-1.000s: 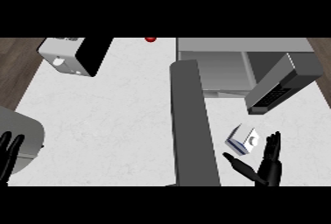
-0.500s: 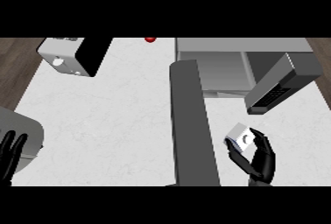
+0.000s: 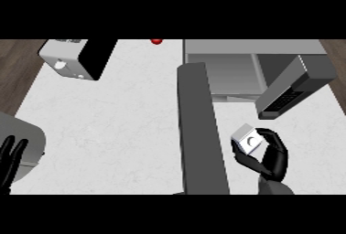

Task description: Pick up the milk, place it into the microwave and close the microwave

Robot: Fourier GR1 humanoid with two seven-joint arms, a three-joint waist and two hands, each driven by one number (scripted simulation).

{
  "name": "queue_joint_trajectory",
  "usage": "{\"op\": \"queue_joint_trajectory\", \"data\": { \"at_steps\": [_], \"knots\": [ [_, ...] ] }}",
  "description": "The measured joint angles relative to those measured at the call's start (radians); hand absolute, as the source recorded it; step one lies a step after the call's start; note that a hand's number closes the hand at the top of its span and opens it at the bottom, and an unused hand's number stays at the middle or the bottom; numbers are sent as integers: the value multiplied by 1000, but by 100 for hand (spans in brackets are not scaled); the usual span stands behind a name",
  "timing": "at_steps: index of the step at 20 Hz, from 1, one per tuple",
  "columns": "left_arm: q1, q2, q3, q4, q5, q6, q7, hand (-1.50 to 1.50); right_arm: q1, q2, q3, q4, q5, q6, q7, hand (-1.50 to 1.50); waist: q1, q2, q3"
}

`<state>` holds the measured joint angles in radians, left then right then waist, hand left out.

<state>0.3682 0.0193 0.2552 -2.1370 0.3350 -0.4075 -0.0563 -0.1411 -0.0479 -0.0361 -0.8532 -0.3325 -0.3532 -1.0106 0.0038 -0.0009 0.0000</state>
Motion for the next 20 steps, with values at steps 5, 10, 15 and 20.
{"op": "queue_joint_trajectory", "data": {
  "at_steps": [5,10,15,20],
  "knots": [
    [22,-4,3,-2,10,-17,-11,-150,-7,-153,69,-33,16,245,58,150,3,-1,0],
    [20,10,29,11,36,-31,-16,-150,16,-224,108,-122,3,416,109,150,-2,-1,0],
    [39,-1,35,1,42,-41,-9,-150,10,-212,140,-230,32,417,177,150,-1,-1,-1],
    [-2,5,48,42,44,-38,1,-150,-17,-210,151,-347,85,340,302,150,-2,-1,-1]
  ]
}}
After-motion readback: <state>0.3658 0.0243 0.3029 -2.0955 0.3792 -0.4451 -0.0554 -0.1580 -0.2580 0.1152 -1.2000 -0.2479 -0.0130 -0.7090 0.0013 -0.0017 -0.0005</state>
